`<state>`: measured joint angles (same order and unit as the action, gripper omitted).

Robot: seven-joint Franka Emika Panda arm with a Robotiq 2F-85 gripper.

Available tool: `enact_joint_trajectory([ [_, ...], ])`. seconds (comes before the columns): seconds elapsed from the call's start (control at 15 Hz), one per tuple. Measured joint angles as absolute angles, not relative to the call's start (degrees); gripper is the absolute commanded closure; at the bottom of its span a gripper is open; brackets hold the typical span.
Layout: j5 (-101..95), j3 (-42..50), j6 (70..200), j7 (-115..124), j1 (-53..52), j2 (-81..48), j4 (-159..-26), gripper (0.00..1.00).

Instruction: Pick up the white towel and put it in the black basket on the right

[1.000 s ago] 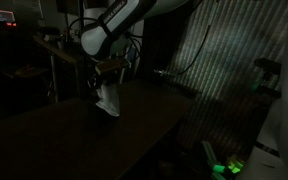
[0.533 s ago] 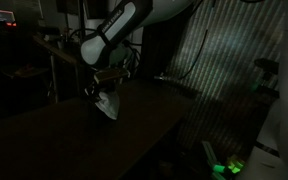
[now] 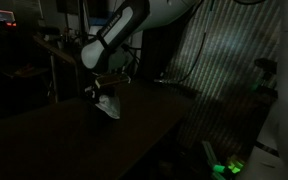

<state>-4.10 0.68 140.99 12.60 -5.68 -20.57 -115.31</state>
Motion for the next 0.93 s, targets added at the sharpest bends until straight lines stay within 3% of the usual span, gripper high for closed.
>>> enact_joint_trajectory([
  [0.93, -1.9, -1.6, 140.8, 9.2, -5.6, -20.8, -115.0, 0.86],
])
